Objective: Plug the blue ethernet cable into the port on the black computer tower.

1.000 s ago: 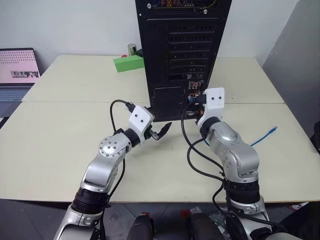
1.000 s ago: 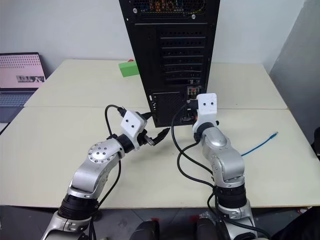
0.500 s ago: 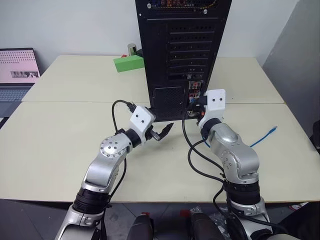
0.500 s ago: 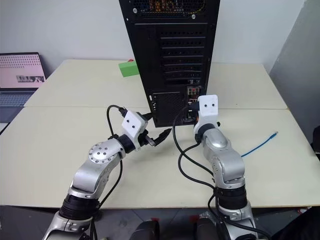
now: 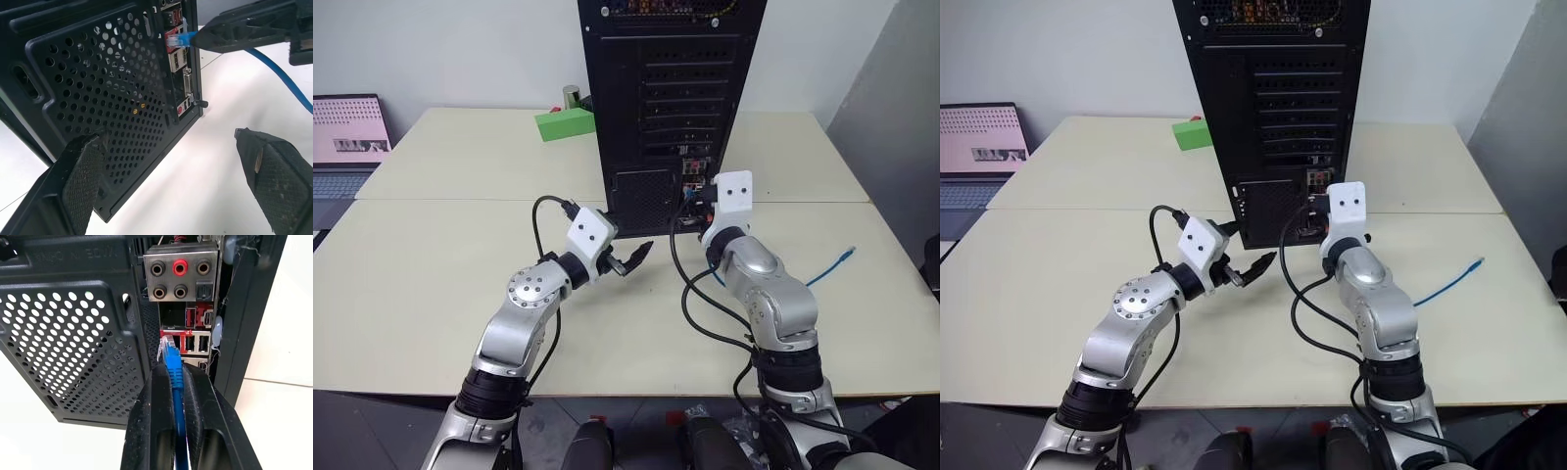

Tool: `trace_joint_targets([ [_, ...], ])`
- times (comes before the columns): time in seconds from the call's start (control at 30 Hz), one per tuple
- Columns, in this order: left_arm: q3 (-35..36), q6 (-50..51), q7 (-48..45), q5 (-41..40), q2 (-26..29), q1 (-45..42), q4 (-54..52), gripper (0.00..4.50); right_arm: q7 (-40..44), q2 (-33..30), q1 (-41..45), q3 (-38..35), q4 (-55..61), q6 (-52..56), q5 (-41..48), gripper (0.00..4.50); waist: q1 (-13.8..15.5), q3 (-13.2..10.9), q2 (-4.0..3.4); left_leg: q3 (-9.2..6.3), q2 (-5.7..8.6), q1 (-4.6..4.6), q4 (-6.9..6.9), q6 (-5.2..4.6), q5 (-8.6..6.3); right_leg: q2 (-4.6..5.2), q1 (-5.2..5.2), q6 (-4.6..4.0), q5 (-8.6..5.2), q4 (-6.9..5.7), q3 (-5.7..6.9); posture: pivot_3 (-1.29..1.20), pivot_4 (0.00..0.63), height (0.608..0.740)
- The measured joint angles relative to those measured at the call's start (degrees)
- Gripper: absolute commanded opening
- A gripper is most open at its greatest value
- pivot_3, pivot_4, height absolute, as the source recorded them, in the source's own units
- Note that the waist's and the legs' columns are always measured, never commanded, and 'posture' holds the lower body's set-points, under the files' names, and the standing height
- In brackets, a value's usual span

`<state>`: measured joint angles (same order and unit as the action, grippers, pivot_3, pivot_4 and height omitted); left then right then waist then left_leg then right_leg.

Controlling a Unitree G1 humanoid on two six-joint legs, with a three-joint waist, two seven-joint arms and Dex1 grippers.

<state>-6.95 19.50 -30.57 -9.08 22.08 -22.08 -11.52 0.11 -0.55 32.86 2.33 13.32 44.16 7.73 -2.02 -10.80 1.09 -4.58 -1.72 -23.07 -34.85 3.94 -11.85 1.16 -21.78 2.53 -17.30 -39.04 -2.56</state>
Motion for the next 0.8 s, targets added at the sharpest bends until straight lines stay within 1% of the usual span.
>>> trace_joint_targets([
  [0.8, 0.1, 0.0, -0.2, 0.0, 0.0, 0.5, -0.3, 4.38, 0.2, -0.9, 0.1, -0.5, 0.5, 0.3, 0.2, 0.0, 0.0, 0.0, 0.0, 0.0, 0.0, -0.02, 0.0, 0.0, 0.0, 0.0, 0.0, 0.0, 0.0, 0.01, 0.0, 0.0, 0.15, 0.74],
])
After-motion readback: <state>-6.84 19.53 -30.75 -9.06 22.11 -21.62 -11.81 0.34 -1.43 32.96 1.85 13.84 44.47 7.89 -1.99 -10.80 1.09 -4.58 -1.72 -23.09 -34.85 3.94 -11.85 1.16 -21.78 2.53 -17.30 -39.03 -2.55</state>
